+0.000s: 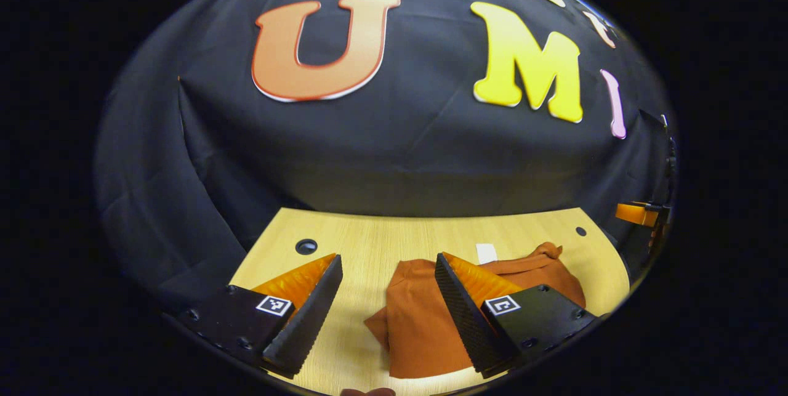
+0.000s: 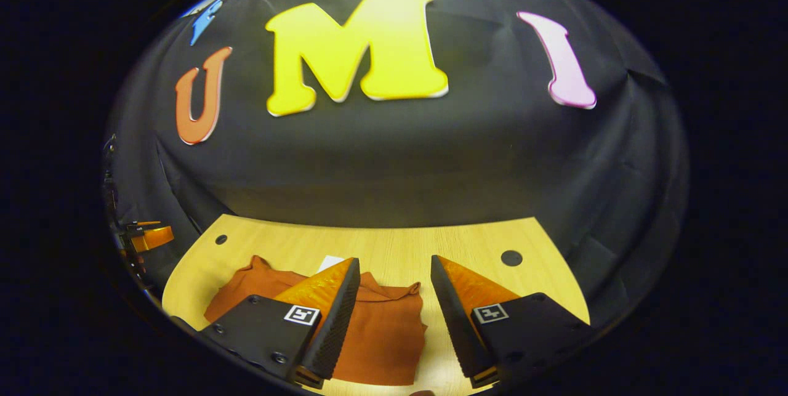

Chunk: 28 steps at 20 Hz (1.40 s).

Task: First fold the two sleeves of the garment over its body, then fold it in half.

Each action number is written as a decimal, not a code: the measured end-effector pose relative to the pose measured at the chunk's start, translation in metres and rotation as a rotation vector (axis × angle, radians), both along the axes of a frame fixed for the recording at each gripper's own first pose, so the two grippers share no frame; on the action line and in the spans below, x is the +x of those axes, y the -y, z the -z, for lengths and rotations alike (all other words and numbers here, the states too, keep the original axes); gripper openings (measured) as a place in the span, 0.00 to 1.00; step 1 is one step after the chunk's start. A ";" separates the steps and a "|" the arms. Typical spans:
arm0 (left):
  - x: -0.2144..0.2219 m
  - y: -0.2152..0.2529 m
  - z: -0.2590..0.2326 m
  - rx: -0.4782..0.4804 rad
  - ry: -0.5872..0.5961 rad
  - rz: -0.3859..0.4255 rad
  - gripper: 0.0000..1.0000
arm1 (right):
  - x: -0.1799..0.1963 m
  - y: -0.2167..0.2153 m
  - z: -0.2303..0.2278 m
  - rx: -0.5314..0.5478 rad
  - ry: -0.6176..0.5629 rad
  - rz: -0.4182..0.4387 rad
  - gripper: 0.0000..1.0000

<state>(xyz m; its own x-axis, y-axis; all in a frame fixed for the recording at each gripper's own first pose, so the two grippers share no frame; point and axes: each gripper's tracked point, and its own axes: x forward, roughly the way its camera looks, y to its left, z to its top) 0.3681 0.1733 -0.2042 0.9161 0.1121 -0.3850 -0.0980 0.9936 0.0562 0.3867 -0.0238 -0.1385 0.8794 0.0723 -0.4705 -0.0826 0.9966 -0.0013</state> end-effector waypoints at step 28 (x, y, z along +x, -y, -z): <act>-0.045 0.083 -0.094 0.103 0.464 0.097 0.96 | -0.314 -0.004 -0.194 0.080 0.516 0.026 0.95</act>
<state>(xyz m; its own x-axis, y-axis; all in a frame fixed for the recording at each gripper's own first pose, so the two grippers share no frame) 0.3232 0.0898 -0.1106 0.9966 0.0342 0.0749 -0.0435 0.9909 0.1271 0.0728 -0.0200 0.0550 0.9974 0.0649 0.0303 -0.0661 0.9970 0.0405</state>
